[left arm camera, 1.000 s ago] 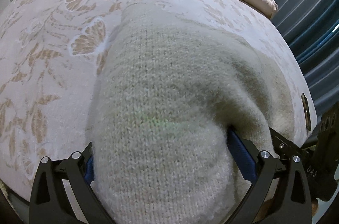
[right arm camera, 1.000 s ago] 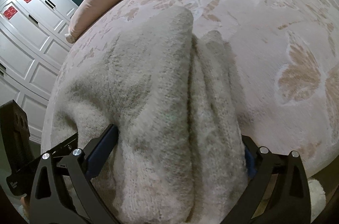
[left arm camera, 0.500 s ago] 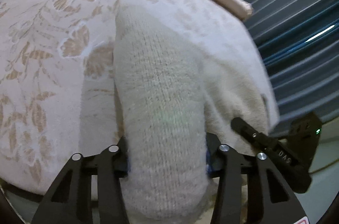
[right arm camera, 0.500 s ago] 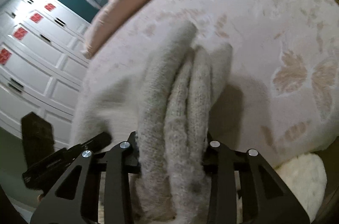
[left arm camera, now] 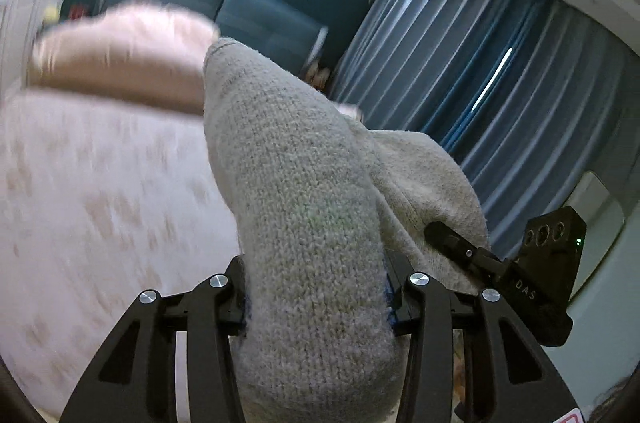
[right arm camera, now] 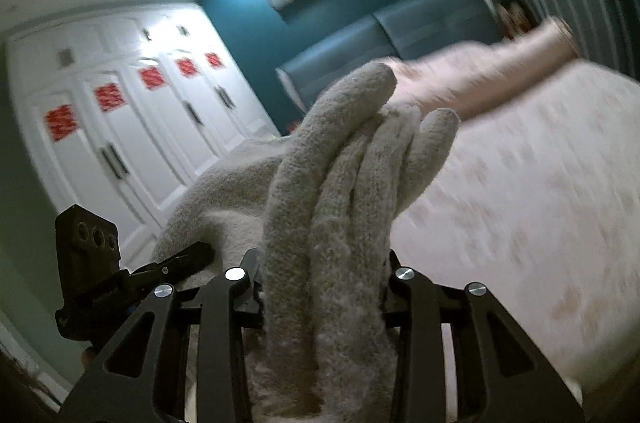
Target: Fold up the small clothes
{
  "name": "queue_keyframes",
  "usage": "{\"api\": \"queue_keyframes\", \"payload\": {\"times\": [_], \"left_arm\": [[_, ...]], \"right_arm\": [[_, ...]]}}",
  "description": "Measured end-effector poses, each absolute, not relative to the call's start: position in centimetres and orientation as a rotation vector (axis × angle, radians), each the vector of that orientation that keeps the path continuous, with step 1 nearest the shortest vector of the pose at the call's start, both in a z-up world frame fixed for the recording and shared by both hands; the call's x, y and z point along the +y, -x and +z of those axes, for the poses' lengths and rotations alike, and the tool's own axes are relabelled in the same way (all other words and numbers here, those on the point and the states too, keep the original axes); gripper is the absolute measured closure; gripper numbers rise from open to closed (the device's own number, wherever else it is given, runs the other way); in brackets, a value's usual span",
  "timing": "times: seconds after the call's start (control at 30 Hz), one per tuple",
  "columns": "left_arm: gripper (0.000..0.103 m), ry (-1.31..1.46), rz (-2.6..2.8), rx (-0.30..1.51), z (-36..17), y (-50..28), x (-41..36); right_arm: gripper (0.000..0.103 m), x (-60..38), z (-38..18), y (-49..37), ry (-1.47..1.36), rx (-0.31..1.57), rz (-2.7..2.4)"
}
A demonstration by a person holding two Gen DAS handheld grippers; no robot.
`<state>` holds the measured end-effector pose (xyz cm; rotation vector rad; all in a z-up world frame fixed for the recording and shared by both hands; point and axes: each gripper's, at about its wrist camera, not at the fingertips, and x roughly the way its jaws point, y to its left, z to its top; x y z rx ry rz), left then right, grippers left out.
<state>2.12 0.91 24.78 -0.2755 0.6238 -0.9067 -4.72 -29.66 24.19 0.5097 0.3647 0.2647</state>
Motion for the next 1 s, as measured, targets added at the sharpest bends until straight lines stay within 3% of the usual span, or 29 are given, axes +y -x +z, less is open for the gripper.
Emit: {"api": "queue_keyframes", "payload": {"times": [0.13,0.23,0.3,0.43,0.53,0.7,0.9,0.93,1.0], "left_arm": [[0.056,0.244,-0.856,0.537,27.6,-4.9,3.1],[0.041,0.230,-0.762,0.574,24.7,-9.4,4.2],[0.032,0.201,-0.663,0.659,19.6,-13.0,4.7],[0.035,0.128,-0.381,0.938,6.0,-16.8,7.1],[0.035,0.232,-0.366,1.009,1.9,-15.3,10.0],[0.035,0.323,-0.368,0.967,2.5,-14.1,10.3],[0.033,0.259,-0.426,0.932,3.8,-16.2,6.4],[0.033,0.243,-0.415,0.952,3.4,-16.5,5.7],[0.033,0.213,-0.392,0.991,2.2,-17.2,4.8]], "right_arm": [[0.064,-27.7,25.9,0.5,-0.501,0.314,0.325],[0.056,-27.0,21.4,-5.9,-0.569,0.438,0.319],[0.052,-27.1,16.5,-8.6,-0.610,0.542,0.274],[0.053,-27.1,4.4,-10.7,-0.595,0.835,0.017],[0.053,-27.0,0.3,-7.7,-0.642,0.900,0.016],[0.053,-25.8,0.9,-7.5,-0.629,0.884,0.061],[0.038,-23.6,0.7,-12.7,-0.589,0.916,0.078],[0.042,-23.5,-0.1,-13.2,-0.579,0.938,0.067],[0.072,-23.1,-0.8,-14.4,-0.532,0.970,0.052]]}}
